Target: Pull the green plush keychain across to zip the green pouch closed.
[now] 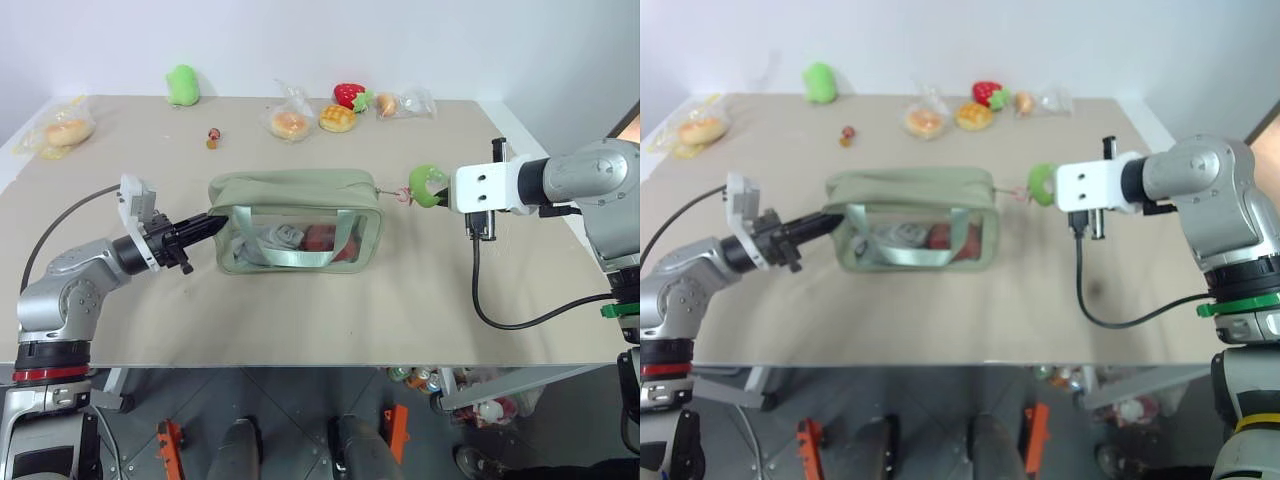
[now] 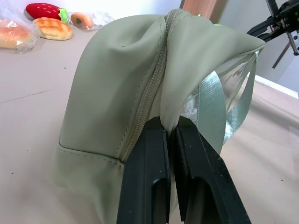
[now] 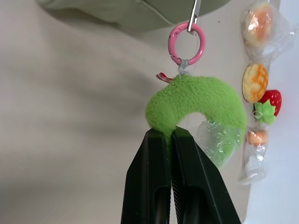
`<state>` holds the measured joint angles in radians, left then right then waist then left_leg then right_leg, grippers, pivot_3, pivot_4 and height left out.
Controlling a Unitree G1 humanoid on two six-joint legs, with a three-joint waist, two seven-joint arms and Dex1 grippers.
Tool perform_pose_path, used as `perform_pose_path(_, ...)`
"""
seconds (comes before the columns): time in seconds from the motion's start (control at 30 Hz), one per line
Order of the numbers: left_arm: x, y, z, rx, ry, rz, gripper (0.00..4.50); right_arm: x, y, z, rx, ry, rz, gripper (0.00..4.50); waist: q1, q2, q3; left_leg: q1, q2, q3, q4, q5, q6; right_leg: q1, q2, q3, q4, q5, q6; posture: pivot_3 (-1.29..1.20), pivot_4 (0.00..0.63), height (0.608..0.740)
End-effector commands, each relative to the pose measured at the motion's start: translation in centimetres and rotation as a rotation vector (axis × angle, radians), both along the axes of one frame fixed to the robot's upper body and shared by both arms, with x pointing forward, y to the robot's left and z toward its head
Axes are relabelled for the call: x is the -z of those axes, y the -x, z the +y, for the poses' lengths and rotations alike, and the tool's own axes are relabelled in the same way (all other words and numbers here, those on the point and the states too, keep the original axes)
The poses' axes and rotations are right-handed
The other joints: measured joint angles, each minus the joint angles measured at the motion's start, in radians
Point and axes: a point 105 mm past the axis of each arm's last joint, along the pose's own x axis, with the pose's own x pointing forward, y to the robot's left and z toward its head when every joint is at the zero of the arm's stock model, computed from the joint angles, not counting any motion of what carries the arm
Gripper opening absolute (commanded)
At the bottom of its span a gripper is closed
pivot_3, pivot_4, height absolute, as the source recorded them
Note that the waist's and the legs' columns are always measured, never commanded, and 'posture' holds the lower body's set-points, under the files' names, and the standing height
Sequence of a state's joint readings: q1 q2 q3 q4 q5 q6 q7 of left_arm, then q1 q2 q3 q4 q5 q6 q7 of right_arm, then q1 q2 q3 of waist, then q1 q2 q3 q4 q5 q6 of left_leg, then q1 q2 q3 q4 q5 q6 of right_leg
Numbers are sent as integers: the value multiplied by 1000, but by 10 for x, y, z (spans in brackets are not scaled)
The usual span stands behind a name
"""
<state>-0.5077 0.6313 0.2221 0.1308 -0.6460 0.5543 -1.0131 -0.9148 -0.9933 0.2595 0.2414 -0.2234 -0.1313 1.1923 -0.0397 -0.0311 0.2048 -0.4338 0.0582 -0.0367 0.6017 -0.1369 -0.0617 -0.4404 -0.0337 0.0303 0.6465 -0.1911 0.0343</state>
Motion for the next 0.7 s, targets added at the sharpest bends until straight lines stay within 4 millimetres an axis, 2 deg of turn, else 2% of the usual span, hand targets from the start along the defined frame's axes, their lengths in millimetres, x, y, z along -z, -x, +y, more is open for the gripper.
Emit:
perform_pose_path(0.03, 6, 0, 4, -19, -23, 34, 0, 26, -1, 4, 0, 34, 25, 6, 0, 0, 0, 0, 0, 0, 0, 0, 0, 0, 0, 0, 0, 0, 0, 0, 150, 740)
perform_pose_path(0.2, 8, 1, 4, -20, -22, 39, 0, 84, -1, 29, -20, -9, 106, 6, -2, -1, 0, 3, 0, 1, 0, 0, 0, 2, 0, 1, 0, 0, 0, 0, 150, 740)
perform_pose_path(0.3, 7, 2, 5, -23, -22, 40, 0, 110, -6, 44, -7, -49, 117, 6, -4, -1, 0, 3, 0, 2, 0, 0, 0, 2, 0, 2, 0, 1, 1, 0, 150, 740)
perform_pose_path(0.5, 7, 2, 5, -25, -20, 42, 0, 132, -6, 50, -24, 9, 132, 6, -6, -4, -3, 6, 0, 2, 1, 0, 0, 5, 0, 2, 0, 1, 1, 0, 150, 740)
perform_pose_path(0.63, 7, 2, 5, -29, -14, 43, 0, 147, 11, 51, -97, 79, 215, 6, -6, -8, -5, 8, 0, 2, 1, 0, 0, 7, 0, 2, 0, 1, 1, 0, 150, 740)
perform_pose_path(0.7, 7, 2, 4, -29, -11, 44, 0, 148, 20, 54, -124, 60, 269, 6, -6, -10, -7, 9, 0, 2, 0, 0, 0, 8, 0, 2, 0, 1, 1, 0, 150, 740)
